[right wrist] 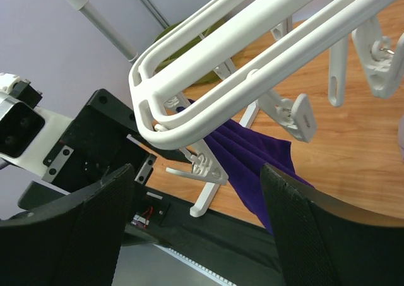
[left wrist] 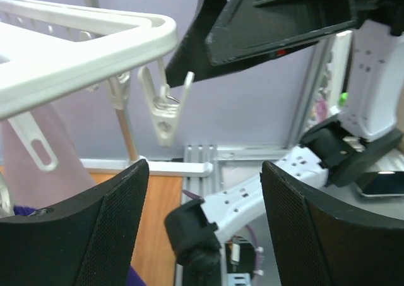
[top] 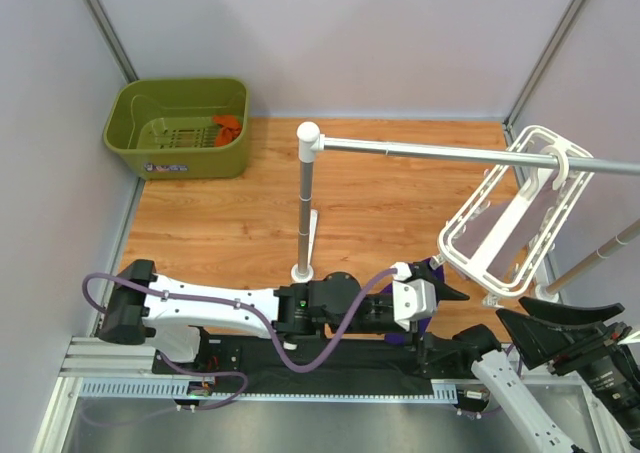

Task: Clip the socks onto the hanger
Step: Open the clamp at the hanger.

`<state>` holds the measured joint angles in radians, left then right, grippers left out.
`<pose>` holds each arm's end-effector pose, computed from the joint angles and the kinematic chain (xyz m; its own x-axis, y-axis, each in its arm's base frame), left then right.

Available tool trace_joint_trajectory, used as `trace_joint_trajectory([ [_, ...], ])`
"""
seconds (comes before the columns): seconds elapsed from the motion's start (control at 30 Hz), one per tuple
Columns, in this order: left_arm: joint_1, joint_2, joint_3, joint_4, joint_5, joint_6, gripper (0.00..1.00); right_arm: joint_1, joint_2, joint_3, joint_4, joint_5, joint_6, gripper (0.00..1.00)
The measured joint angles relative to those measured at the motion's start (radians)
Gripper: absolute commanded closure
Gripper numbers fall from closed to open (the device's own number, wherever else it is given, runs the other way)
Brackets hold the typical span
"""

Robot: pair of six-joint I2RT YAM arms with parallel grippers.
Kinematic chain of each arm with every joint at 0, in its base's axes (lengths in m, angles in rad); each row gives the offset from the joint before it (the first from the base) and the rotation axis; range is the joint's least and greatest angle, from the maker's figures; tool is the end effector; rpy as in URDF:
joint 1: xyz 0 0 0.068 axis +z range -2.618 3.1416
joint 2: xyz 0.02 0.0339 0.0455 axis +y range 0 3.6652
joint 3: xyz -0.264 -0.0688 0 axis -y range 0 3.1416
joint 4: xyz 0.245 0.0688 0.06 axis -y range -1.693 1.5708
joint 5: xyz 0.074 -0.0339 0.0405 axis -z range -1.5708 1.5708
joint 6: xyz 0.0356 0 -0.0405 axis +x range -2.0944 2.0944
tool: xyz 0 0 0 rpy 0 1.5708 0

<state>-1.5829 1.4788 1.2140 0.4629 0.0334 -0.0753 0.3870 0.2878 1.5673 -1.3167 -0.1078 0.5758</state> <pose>-0.0055 -0.3553 0.3917 -0.0775 -0.1929 -0.9782 0.9960 -0.0595 -0.0672 -0.1042 -0.0383 0.4363 -0.2874 0.4674 -0.8360 -0.3795 0.7458 0.5475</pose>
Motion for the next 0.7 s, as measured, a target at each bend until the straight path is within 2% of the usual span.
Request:
trace_joint_trajectory([
  [0.1, 0.000, 0.051, 0.034, 0.016, -0.029, 0.068, 0.16, 0.000, 0.000, 0.000, 0.000, -0.017, 0.003, 0.18],
  [0.33, 0.000, 0.157, 0.144, 0.028, -0.089, 0.172, 0.15, 0.000, -0.001, 0.000, 0.003, -0.058, 0.002, 0.18],
  [0.53, 0.004, 0.224, 0.219, 0.028, -0.095, 0.182, 0.23, 0.000, -0.001, 0.005, 0.004, -0.068, -0.002, 0.19],
  [0.7, 0.011, 0.244, 0.235, 0.029, -0.095, 0.174, 0.34, 0.000, -0.001, 0.017, 0.004, -0.068, -0.008, 0.19],
])
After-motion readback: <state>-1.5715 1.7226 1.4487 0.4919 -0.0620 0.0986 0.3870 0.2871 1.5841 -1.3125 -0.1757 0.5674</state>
